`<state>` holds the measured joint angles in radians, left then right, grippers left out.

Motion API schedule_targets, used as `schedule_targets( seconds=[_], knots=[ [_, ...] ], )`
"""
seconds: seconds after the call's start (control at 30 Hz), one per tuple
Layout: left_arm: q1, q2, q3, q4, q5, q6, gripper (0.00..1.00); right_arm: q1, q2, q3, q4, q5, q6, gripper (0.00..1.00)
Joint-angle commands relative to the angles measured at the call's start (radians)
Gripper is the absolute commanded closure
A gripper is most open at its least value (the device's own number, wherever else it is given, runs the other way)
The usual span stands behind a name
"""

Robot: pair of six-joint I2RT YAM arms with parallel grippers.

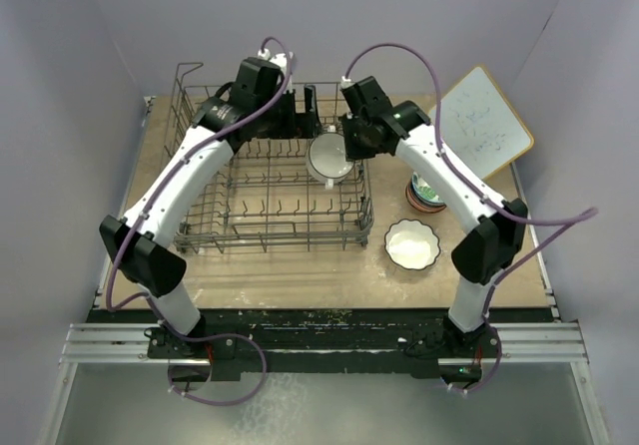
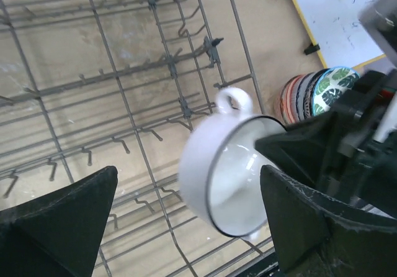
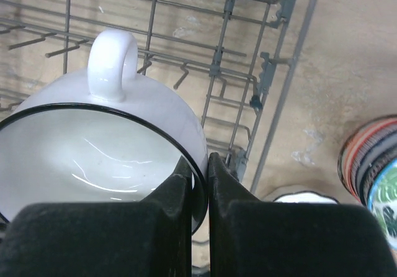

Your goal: Unload the bowls from the dish rack

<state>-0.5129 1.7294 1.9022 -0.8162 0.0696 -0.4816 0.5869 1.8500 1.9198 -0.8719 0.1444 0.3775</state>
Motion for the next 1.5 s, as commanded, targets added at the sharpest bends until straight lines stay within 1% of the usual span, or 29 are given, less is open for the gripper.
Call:
schedule_targets(
  seconds=[0.0, 0.13, 0.27, 0.33, 0.43, 0.6, 0.73, 0.93, 1.27, 1.47],
  knots=[
    [0.046, -0.054, 0.004, 0.035, -0.036, 0.05, 0.01, -0.017, -0.197, -0.037, -0.004, 0.035, 0.047, 1.0],
    [0.066, -0.059, -0.096, 0.069, -0.046, 0.041, 0.01, -0.066, -0.344, -0.217, 0.019, 0.034, 0.088, 1.0],
    [0.066, -0.067, -0.17, 0.135, -0.011, 0.027, 0.01, -0.155, -0.507, -0.403, 0.021, 0.009, 0.118, 1.0],
    [0.067, -0.055, -0.173, 0.143, 0.007, 0.018, 0.01, -0.192, -0.605, -0.489, 0.01, 0.021, 0.127, 1.0],
    [0.064, -0.043, -0.176, 0.152, 0.019, 0.014, 0.01, -0.228, -0.701, -0.634, 0.001, 0.013, 0.142, 1.0],
    [0.065, -0.03, -0.177, 0.156, 0.026, 0.006, 0.01, -0.284, -0.787, -0.864, 0.06, -0.078, 0.17, 1.0],
    [0.065, -0.029, -0.186, 0.15, 0.03, -0.005, 0.01, -0.308, -0.79, -0.968, 0.103, -0.11, 0.176, 1.0],
    [0.065, -0.049, -0.216, 0.152, 0.032, -0.012, 0.01, -0.375, -0.75, -1.085, 0.214, -0.232, 0.181, 1.0],
    [0.065, -0.07, -0.238, 0.143, 0.027, -0.016, 0.01, -0.409, -0.602, -1.103, 0.274, -0.23, 0.13, 1.0],
    [0.065, -0.083, -0.263, 0.148, 0.024, -0.019, 0.01, -0.428, -0.566, -1.113, 0.287, -0.23, 0.11, 1.0]
  ],
)
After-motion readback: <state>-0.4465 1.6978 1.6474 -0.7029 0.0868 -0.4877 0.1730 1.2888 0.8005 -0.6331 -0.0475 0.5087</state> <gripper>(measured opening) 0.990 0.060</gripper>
